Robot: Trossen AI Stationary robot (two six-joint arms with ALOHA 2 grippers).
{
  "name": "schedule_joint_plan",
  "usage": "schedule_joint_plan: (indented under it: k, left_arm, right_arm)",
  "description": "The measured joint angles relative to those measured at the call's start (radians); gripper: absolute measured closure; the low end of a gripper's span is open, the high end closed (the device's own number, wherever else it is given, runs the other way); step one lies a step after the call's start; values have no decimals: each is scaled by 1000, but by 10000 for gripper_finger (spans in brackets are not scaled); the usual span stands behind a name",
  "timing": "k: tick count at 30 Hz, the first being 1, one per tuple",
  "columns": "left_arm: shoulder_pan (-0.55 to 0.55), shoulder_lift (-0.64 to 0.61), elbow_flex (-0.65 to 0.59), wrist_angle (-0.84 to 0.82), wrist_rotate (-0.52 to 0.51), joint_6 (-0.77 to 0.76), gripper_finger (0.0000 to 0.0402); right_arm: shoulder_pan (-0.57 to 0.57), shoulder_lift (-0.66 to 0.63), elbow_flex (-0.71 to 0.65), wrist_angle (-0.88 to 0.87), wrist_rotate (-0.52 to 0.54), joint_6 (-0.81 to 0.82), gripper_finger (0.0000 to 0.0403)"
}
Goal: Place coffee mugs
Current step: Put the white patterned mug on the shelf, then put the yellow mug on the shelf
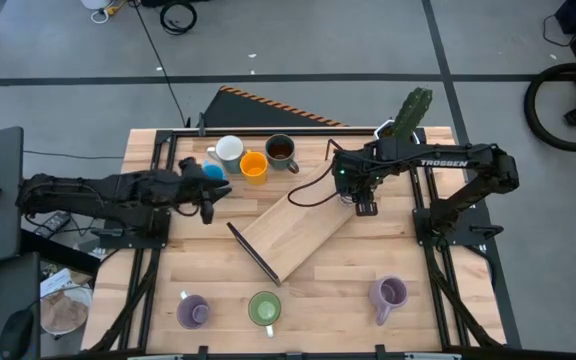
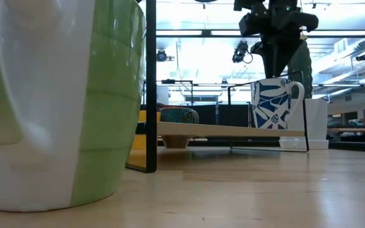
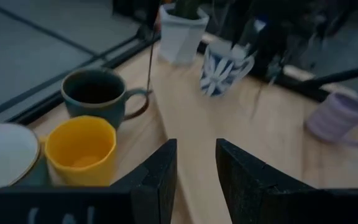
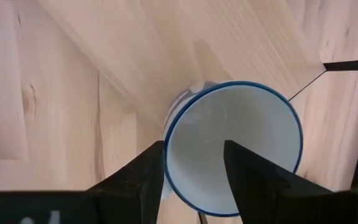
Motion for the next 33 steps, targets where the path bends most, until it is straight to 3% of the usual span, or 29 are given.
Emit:
schedule_joint_plan:
  k: [8, 14, 22, 33]
  left_arm:
    - [52, 98, 79, -38, 119, 0, 285]
    - [91, 148, 137, -87, 140, 10, 285]
    - [228, 268, 234, -168, 264, 64, 285]
    - [349, 495, 431, -301, 335, 366, 285]
  right_arm:
    - [1, -7, 0, -57, -7, 17, 231]
    - [26, -60, 0, -59, -7, 36, 231]
    - [77, -173, 0, -14, 2, 83, 231]
    - [147, -286, 0, 95, 66, 127, 231]
